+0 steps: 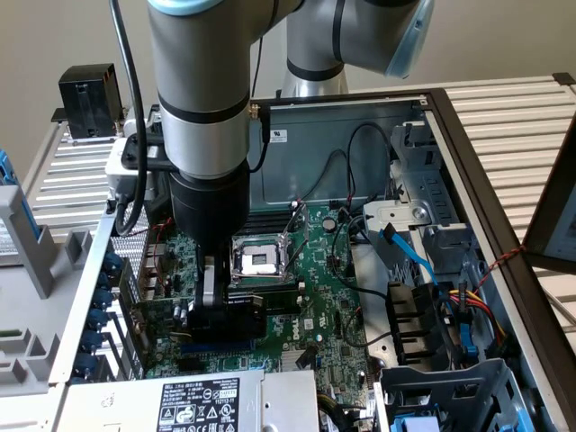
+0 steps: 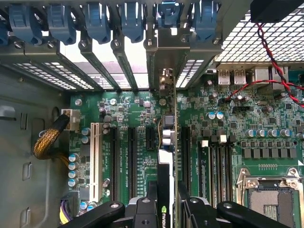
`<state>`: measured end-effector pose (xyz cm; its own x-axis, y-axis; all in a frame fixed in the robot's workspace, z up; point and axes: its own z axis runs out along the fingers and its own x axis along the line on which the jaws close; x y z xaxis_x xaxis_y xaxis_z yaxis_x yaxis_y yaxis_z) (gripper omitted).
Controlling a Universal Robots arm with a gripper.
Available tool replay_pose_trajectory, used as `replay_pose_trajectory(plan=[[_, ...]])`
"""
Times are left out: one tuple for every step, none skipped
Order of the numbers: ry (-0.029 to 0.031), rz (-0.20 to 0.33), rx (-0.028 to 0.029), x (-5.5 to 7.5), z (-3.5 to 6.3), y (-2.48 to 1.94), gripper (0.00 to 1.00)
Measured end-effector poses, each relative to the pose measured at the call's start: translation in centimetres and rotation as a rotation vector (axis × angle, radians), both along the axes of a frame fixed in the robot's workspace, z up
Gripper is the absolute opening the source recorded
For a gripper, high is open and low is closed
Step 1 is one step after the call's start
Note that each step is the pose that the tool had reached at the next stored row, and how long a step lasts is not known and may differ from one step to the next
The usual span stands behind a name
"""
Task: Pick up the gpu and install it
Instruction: 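Insert the gpu into the slot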
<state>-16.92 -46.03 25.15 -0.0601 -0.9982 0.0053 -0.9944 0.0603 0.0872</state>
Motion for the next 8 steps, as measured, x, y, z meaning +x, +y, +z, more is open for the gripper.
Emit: replay_pose_trajectory(plan=[[-0.0002, 0.0, -0.0001, 0.0, 0.0, 0.0, 0.26], [-0.0002, 0.0, -0.0001, 0.0, 0.0, 0.0, 0.26], [-0.0002, 0.0, -0.0002, 0.01, 0.0, 0.0, 0.26], [0.0, 0.0, -0.0003, 0.02, 0.0, -0.01, 0.26], [0.0002, 0.0, -0.0004, 0.03, 0.0, -0.02, 0.26], [0.0006, 0.0, -0.0003, 0.05, 0.0, -0.02, 0.26], [0.0015, 0.0, 0.0, 0.07, 0.0, -0.03, 0.26], [0.0022, 0.0, 0.0001, 0.1, -0.01, -0.03, 0.26]])
